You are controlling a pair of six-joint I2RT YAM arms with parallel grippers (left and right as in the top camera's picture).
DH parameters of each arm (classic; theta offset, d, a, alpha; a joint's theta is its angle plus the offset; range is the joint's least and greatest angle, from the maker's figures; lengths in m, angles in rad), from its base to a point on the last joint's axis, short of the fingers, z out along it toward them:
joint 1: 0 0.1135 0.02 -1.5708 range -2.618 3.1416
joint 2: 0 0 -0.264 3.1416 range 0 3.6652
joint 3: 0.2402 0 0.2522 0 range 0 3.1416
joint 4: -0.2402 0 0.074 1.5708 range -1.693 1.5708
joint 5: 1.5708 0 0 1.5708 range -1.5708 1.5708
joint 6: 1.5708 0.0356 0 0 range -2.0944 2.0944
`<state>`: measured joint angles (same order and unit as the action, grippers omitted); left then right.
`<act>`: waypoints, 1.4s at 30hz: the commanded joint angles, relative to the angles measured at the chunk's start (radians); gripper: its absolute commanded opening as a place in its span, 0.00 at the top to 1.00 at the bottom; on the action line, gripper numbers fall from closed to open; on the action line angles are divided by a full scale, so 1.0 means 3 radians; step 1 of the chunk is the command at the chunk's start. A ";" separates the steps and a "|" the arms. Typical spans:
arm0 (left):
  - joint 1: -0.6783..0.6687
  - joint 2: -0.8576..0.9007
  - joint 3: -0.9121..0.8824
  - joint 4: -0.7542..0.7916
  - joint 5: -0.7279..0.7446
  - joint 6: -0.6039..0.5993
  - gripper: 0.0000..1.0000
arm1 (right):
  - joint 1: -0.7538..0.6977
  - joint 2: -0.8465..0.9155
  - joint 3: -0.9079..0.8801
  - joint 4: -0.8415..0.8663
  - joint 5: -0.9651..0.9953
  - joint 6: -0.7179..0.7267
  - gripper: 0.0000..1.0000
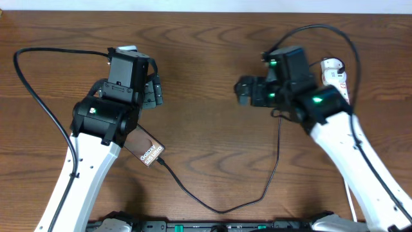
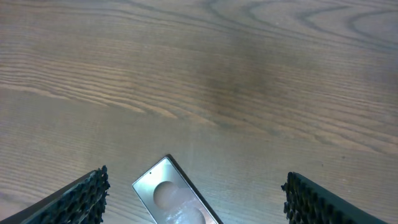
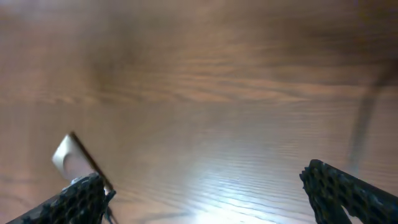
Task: Plug charger to phone and switch on socket
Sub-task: 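Raise the left gripper and move the right gripper to the power strip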
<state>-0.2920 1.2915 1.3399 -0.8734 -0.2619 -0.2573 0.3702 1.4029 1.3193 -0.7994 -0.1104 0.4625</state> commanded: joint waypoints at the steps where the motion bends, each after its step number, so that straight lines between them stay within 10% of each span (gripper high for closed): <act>1: -0.0006 0.0015 0.0053 -0.0005 -0.0065 0.0045 0.12 | -0.0186 -0.0273 0.0028 -0.0090 0.0322 -0.0025 0.01; 14: -0.0006 0.0015 0.0053 -0.0004 -0.0064 0.0045 0.12 | -0.1155 -0.0462 0.0028 -0.0801 0.1190 -0.0221 0.01; 29: -0.0006 0.0015 0.0053 -0.0005 -0.0064 0.0045 0.12 | -0.3362 0.0420 0.0029 -0.0532 -0.1504 -0.1766 0.01; 42: -0.0006 0.0015 0.0053 -0.0004 -0.0065 0.0045 0.12 | -0.3223 0.1785 0.1250 -0.0533 -0.1706 -0.1859 0.05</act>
<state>-0.2920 1.2926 1.3399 -0.8722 -0.2653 -0.2573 -0.6262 1.8893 1.5799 -0.9459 -0.5842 -0.0616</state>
